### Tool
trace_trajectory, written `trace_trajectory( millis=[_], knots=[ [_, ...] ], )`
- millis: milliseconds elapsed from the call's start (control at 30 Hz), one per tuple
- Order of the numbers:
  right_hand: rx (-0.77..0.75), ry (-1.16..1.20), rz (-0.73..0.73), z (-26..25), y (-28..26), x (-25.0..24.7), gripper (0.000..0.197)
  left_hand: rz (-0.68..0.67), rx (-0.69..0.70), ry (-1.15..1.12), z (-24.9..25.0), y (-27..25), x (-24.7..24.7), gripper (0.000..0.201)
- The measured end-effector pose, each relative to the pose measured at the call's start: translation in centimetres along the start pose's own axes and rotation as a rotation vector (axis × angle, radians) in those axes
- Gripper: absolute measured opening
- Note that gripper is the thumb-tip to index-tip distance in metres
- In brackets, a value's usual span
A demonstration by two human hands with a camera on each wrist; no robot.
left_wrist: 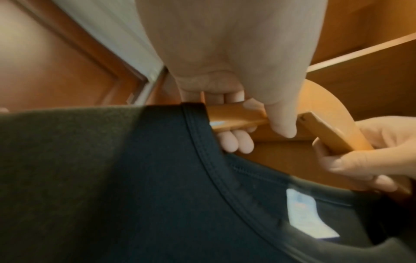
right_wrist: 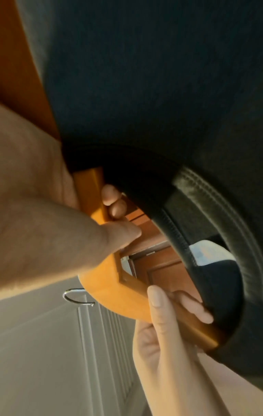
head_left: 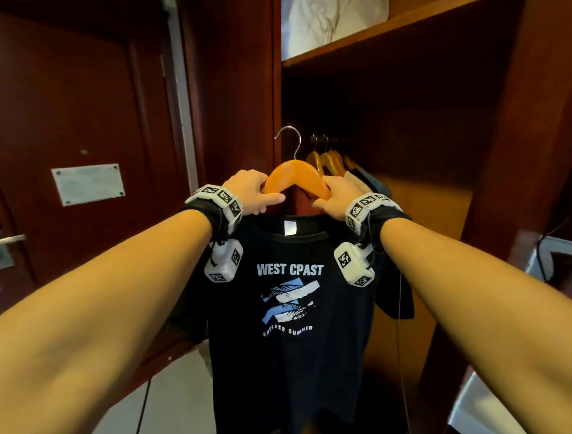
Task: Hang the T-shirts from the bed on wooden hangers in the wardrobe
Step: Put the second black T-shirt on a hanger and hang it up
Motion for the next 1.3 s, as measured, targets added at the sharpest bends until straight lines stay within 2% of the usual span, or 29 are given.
trace_trajectory(
  millis=[200, 300, 367, 467, 567, 668, 801, 1035, 1101, 1202, 1302],
  knots=[
    [0.171, -0.043, 0.028, 3.3, 4.6, 1.6, 0.024, -0.057, 0.098, -0.073, -1.7, 6.8, 3.9, 0.034],
    [0.232, -0.068, 0.034, 5.2, 6.6, 1.5, 0.045, -0.111, 0.149, -0.105, -1.8, 10.6, 6.3, 0.036],
    [0.271, -0.064, 0.039, 7.0, 7.7, 1.2, 0.044, -0.159, 0.178, -0.164, -1.5, 13.0, 7.7, 0.044],
    [0.346, -0.128, 0.046, 10.0, 9.1, 0.8, 0.037, -0.151, 0.157, -0.239, -0.9, 16.4, 8.9, 0.061],
    [0.405, -0.183, 0.04, 12.5, 10.3, 0.8, 0.014, -0.101, 0.099, -0.289, -1.2, 19.3, 10.0, 0.05],
    [0.443, -0.236, 0.023, 14.5, 10.6, 1.4, 0.015, -0.063, 0.146, -0.179, -1.7, 22.0, 11.7, 0.031],
    [0.491, -0.313, -0.012, 16.7, 10.3, 1.3, 0.018, -0.08, 0.187, -0.043, -1.4, 24.5, 14.3, 0.021],
    [0.565, -0.359, 0.032, 19.5, 10.8, 0.1, 0.013, -0.154, 0.294, 0.101, -0.2, 28.2, 18.1, 0.051],
    [0.579, -0.374, 0.027, 20.2, 11.0, 0.3, 0.011, -0.204, 0.284, 0.129, 0.2, 29.4, 19.1, 0.054],
    [0.604, -0.407, 0.017, 21.3, 11.5, 0.5, 0.009, -0.293, 0.246, 0.203, 0.6, 31.2, 20.5, 0.054],
    [0.64, -0.431, 0.005, 22.2, 12.2, 0.6, 0.012, -0.333, 0.257, 0.263, 0.3, 32.8, 21.2, 0.043]
  ],
)
Point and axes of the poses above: each hand's wrist, its own y-axis towards the middle knuckle, its own x-axis out of the palm, z = x × y, the point moved 1 cm from there along y, towards the middle knuckle, and after that the axes turned 1 degree about y, right-handed, at the moved point
